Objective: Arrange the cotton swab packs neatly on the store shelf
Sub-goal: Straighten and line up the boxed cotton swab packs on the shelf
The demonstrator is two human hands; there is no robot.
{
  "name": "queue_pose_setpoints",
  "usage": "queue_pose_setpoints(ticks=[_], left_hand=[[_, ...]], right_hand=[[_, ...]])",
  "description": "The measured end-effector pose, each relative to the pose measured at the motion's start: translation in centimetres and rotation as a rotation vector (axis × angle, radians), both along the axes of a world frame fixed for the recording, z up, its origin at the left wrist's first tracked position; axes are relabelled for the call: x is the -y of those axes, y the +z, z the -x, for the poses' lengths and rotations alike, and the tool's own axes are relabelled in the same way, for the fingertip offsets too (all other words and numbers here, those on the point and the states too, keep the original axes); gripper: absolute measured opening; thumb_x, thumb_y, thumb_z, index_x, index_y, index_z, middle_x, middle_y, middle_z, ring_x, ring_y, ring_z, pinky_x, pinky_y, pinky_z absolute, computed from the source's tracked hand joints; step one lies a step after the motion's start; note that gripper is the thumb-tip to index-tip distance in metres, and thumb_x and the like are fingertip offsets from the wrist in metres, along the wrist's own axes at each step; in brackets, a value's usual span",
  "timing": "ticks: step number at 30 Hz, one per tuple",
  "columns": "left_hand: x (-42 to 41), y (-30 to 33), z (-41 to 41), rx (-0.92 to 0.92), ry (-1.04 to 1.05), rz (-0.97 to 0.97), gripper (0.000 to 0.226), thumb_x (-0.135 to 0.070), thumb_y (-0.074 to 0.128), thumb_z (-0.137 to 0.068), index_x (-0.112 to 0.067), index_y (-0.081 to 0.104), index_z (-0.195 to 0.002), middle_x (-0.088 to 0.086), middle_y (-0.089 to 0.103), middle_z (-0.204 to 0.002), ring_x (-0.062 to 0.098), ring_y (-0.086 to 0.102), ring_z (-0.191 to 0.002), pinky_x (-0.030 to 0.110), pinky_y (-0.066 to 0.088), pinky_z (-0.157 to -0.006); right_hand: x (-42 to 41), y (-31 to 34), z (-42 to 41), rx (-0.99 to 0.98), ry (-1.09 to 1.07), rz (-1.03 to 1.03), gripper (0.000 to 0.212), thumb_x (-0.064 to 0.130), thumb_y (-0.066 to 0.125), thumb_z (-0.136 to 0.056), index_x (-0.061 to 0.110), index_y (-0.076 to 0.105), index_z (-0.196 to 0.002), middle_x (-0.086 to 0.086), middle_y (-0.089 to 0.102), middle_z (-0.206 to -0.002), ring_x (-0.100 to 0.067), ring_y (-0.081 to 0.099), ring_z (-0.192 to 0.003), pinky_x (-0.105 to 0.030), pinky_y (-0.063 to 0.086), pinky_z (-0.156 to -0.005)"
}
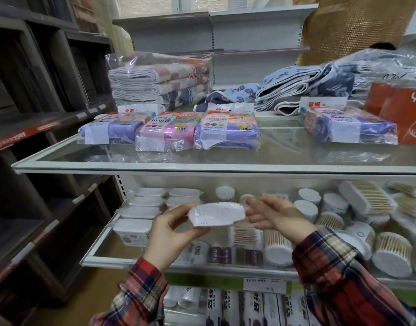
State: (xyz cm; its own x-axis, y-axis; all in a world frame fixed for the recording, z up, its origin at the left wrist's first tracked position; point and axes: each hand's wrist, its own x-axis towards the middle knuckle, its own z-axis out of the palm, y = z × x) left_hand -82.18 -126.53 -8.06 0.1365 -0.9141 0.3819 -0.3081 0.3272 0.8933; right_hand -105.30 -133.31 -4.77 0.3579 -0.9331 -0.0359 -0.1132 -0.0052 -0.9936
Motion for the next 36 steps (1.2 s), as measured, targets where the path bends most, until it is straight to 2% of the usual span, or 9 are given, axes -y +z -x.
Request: queue_pose_setpoints(ticks=[3, 5, 9, 13, 17, 22, 28, 31, 36], left_hand=[[-0.3, 0.0, -0.4, 0.094, 0.015, 0.126, 0.046, -0.033, 0.087, -0.06, -0.035, 0.072, -0.103, -0.015, 0.071, -0.106, 0.007, 0.065, -0.104, 0.023, 0.052, -0.09], [-0.3, -0.2, -0.6, 0.16, 0.015, 0.198, 0.042, -0.034, 0.081, -0.065, -0.036, 0.071, -0.106, -0.016, 0.071, -0.107, 0.008, 0.065, -0.104, 0.028, 0.053, -0.09], [0.0, -0.7, -0.7, 0.36, 0.046, 0.338, 0.033, -0.028, 0.079, -0.071, -0.031, 0.073, -0.104, -0.018, 0.07, -0.11, 0.01, 0.061, -0.114, 0.043, 0.047, -0.097], [0.2, -1.0, -0.7, 0.428, 0.083, 0.404, 0.032, -0.03, 0.076, -0.073, -0.032, 0.072, -0.105, -0.019, 0.068, -0.113, 0.01, 0.056, -0.119, 0.04, 0.044, -0.098], [0.1, -1.5, -0.7, 0.452, 0.11, 0.394, 0.036, -0.033, 0.075, -0.073, -0.033, 0.069, -0.109, -0.022, 0.067, -0.115, 0.008, 0.054, -0.12, 0.04, 0.041, -0.099], [0.0, -2.1, -0.9, 0.496, 0.138, 0.315, 0.052, -0.025, 0.077, -0.074, -0.038, 0.06, -0.122, -0.022, 0.055, -0.133, 0.008, 0.049, -0.127, 0.041, 0.038, -0.105], [-1.2, -2.9, -0.3, 0.205, 0.322, 0.132, 0.065, 0.011, 0.052, -0.086, -0.031, 0.047, -0.135, -0.015, 0.053, -0.132, 0.001, 0.051, -0.122, 0.02, 0.042, -0.102], [-1.7, -2.8, -0.2, -0.029, 0.34, -0.041, 0.054, 0.01, 0.042, -0.091, -0.035, 0.058, -0.117, -0.012, 0.066, -0.114, 0.001, 0.062, -0.107, 0.02, 0.05, -0.092], [-2.2, -2.8, 1.1, -0.102, 0.253, -0.18, 0.049, 0.007, 0.042, -0.093, -0.031, 0.058, -0.119, -0.011, 0.067, -0.114, 0.001, 0.065, -0.098, 0.015, 0.053, -0.082]], right_hand=[[0.1, 0.3, -0.3, 0.046, -0.061, -0.244, 0.063, 0.057, 0.059, -0.063, 0.003, 0.063, -0.096, -0.012, 0.068, -0.071, -0.019, 0.061, -0.052, -0.024, 0.053, -0.049], [0.0, 0.1, -0.5, 0.017, -0.034, -0.296, 0.069, 0.057, 0.061, -0.06, 0.002, 0.064, -0.101, -0.011, 0.07, -0.069, -0.021, 0.065, -0.055, -0.028, 0.057, -0.054], [-0.8, -0.3, -1.2, 0.01, 0.075, -0.331, 0.059, 0.051, 0.066, -0.07, 0.006, 0.065, -0.108, -0.01, 0.075, -0.088, -0.022, 0.072, -0.073, -0.029, 0.058, -0.063], [-1.1, -0.4, -1.7, 0.09, 0.132, -0.397, 0.037, 0.034, 0.068, -0.08, 0.008, 0.064, -0.105, -0.002, 0.073, -0.072, -0.014, 0.07, -0.066, -0.024, 0.055, -0.057], [-1.3, -1.0, -2.1, 0.119, 0.129, -0.449, 0.051, 0.029, 0.074, -0.07, 0.004, 0.062, -0.112, -0.011, 0.074, -0.098, -0.019, 0.072, -0.082, -0.026, 0.056, -0.062], [-1.4, -1.3, -2.3, 0.193, 0.101, -0.465, 0.052, 0.019, 0.073, -0.069, 0.001, 0.058, -0.115, -0.016, 0.072, -0.102, -0.024, 0.071, -0.087, -0.027, 0.058, -0.063], [-1.4, -0.9, -2.1, 0.058, -0.065, -0.219, 0.059, 0.021, 0.078, -0.07, 0.013, 0.055, -0.123, -0.001, 0.071, -0.104, -0.017, 0.069, -0.093, -0.029, 0.055, -0.08], [-1.6, -0.7, -2.3, 0.021, -0.141, -0.094, 0.046, 0.02, 0.077, -0.076, 0.026, 0.055, -0.116, 0.012, 0.064, -0.098, -0.005, 0.062, -0.092, -0.022, 0.049, -0.08], [-1.4, -1.2, -3.2, 0.023, -0.158, -0.057, 0.048, 0.019, 0.078, -0.075, 0.022, 0.057, -0.119, 0.011, 0.062, -0.099, -0.005, 0.06, -0.095, -0.025, 0.049, -0.087]])
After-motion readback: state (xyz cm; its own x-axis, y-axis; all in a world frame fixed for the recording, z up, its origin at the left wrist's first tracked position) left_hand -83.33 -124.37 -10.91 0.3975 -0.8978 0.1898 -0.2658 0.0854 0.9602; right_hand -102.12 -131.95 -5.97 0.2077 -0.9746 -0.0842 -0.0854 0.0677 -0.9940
